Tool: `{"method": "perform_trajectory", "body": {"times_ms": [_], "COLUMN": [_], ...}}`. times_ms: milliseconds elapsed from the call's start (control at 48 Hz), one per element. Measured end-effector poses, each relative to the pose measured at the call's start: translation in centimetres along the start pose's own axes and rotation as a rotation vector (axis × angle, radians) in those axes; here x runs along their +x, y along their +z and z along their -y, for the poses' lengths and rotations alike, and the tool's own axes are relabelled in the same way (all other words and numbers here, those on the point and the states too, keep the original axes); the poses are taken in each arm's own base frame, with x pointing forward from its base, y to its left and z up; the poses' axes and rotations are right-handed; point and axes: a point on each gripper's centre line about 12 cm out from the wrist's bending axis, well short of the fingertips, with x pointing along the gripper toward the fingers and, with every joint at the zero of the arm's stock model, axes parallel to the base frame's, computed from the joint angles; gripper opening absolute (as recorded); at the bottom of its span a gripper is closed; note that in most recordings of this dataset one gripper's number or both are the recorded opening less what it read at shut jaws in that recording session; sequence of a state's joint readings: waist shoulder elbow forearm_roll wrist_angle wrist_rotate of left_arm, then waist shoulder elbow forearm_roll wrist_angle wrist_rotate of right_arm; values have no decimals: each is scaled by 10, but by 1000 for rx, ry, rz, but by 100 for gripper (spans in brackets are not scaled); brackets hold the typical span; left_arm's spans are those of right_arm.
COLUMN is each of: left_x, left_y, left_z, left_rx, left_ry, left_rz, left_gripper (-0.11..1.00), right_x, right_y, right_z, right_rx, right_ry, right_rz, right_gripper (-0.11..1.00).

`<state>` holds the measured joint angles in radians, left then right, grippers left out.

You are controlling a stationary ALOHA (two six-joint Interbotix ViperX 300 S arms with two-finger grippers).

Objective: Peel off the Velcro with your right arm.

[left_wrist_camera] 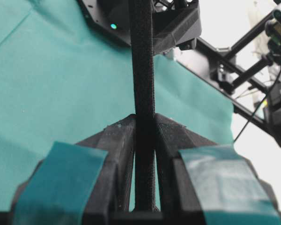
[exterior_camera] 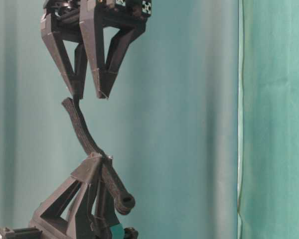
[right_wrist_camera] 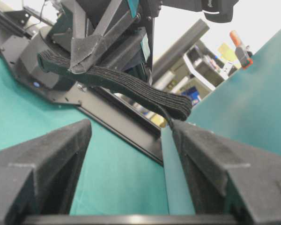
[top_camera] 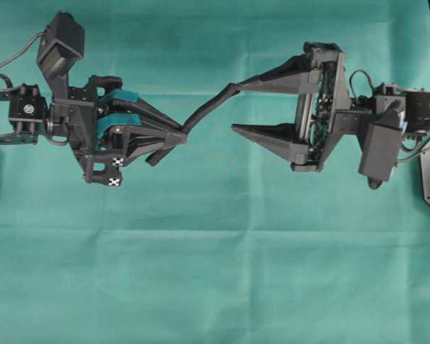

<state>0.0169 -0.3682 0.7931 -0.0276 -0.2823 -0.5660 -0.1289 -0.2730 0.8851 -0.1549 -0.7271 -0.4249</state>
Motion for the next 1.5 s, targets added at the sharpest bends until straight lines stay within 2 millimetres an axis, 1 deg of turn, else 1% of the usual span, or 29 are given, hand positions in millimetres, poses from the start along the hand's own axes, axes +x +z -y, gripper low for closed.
{"method": "perform_trajectory", "body": {"times_ms": [188,458,625,729,792,875,1021,1313,1500], "left_x": [0,0,-1,-1,-1,-1,-1,-1,-1], "left_y": [0,0,-2,-3,-2,-2,-2,-3,-3], "left_z": [0,0,-1,-2,-2,-1,-1,-1,-1], "left_rx": [-2,-2,-14,-15,-16,-15,-15,-15,-15], "left_ry": [-1,0,3,4,6,3,2,3,3], "left_rz": [1,0,-5,-6,-5,-5,-6,-7,-7], "left_gripper": [10,10,10,10,10,10,10,10,10], "right_x": [1,2,2,2,2,2,2,2,3], "right_y": [-1,3,4,3,3,3,3,3,4], "right_z": [-1,1,2,1,1,1,2,2,3], "right_rx": [-5,-5,-3,-3,-3,-3,-3,-3,-5], "right_ry": [4,-9,-13,-11,-10,-11,-13,-14,-15], "right_rz": [-1,28,36,34,34,35,34,34,36], "right_gripper": [31,31,28,23,17,6,-4,-9,-9]}}
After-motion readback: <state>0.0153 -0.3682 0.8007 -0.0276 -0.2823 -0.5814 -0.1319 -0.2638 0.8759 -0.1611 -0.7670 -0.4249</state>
